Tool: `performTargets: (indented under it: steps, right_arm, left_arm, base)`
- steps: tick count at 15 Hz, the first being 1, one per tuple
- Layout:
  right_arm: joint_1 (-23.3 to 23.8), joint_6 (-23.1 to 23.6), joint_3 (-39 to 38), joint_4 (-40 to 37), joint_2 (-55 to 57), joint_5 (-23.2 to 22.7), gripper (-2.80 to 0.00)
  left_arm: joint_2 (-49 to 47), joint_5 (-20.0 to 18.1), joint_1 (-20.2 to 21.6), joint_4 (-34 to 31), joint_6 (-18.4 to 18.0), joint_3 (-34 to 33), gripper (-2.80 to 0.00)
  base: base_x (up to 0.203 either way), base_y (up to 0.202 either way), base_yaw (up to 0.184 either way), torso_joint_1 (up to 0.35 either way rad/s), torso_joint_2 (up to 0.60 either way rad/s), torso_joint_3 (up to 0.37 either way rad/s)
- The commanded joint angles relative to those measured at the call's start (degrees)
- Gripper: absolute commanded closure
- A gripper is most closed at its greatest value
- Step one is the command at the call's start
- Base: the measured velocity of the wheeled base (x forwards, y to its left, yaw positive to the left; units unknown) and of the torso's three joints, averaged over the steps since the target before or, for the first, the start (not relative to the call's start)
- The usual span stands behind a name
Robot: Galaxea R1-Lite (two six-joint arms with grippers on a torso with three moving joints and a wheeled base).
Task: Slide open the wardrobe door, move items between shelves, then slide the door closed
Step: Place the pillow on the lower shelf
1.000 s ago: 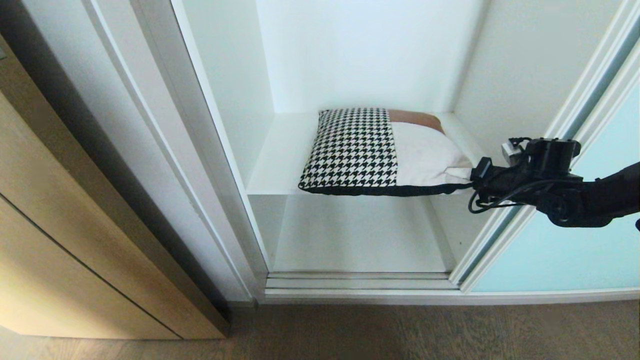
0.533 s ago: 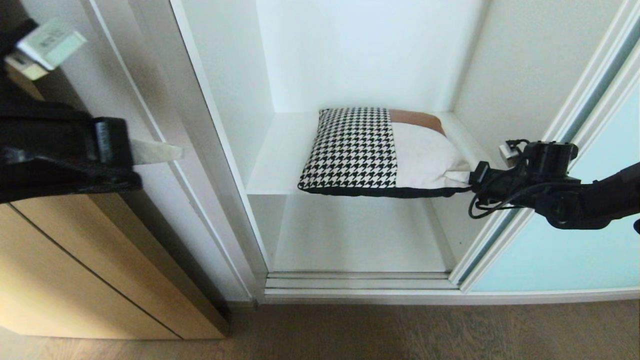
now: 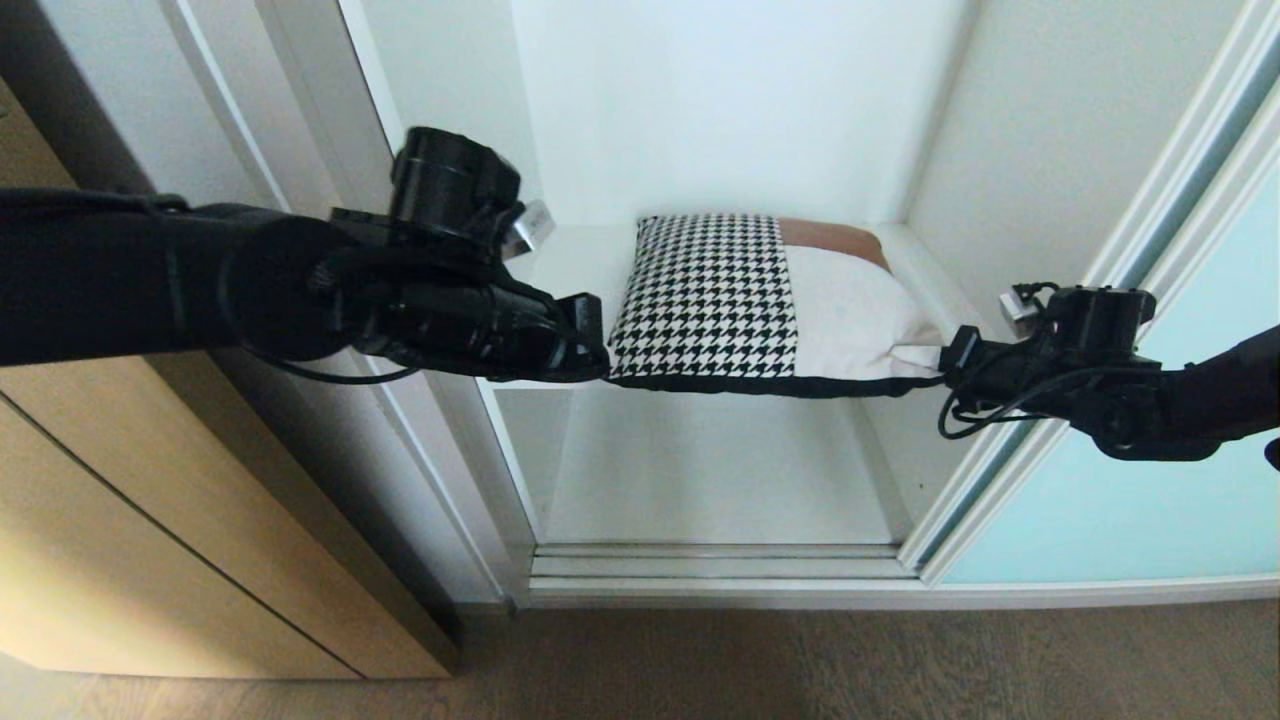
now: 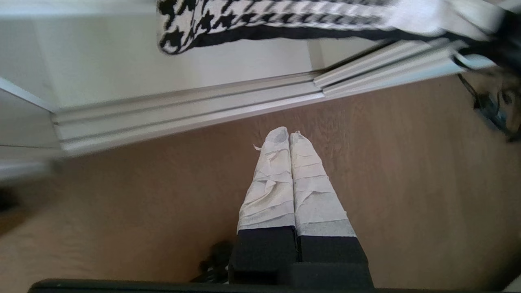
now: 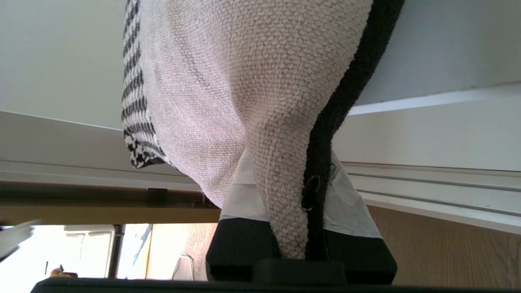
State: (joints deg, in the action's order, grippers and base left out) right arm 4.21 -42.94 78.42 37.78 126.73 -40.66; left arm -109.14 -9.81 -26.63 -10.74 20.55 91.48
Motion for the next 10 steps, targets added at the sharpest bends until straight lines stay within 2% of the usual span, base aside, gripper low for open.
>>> performTargets:
  steps: [1,2,3,7,8,10]
  right_arm:
    - [0.22,-0.22,-0.75,0.24,-0.26,-0.21,0.00]
    - [0.87,-0.15,-1.15,0.28,-0.34,-0.21,0.00]
    - [0.98,-0.02,-1.52,0.28,-0.24,-0.21,0.00]
    - [0.98,0.13,-2.13,0.28,-0.68,-0.21,0.00]
    - [0.98,0.20,-2.13,0.21,-0.78,-0.21,0.00]
    - [0.89,0.22,-2.22,-0.08,-1.16,-0.21,0.00]
  left_arm:
    - [-8.56,0.21,-0.25,0.15,1.24,3.73,0.00]
    - [-10.52,0.32,0.06,0.40,1.65,5.53,0.00]
    - [-12.61,0.42,0.49,0.55,1.86,7.60,-2.80]
    - [-16.59,-0.92,4.05,1.12,2.03,12.23,-2.80]
    - [-17.26,-2.33,5.02,2.50,2.18,12.26,-2.80]
    - [-19.69,-7.57,7.27,7.98,2.91,12.22,-2.80]
  base:
    - [0.000,0.000,0.000,0.000,0.00,0.000]
    - [0.000,0.000,0.000,0.000,0.00,0.000]
    - [0.000,0.000,0.000,0.000,0.00,0.000]
    - [0.000,0.000,0.000,0.000,0.00,0.000]
    - [0.000,0.000,0.000,0.000,0.00,0.000]
    - [0.000,0.000,0.000,0.000,0.00,0.000]
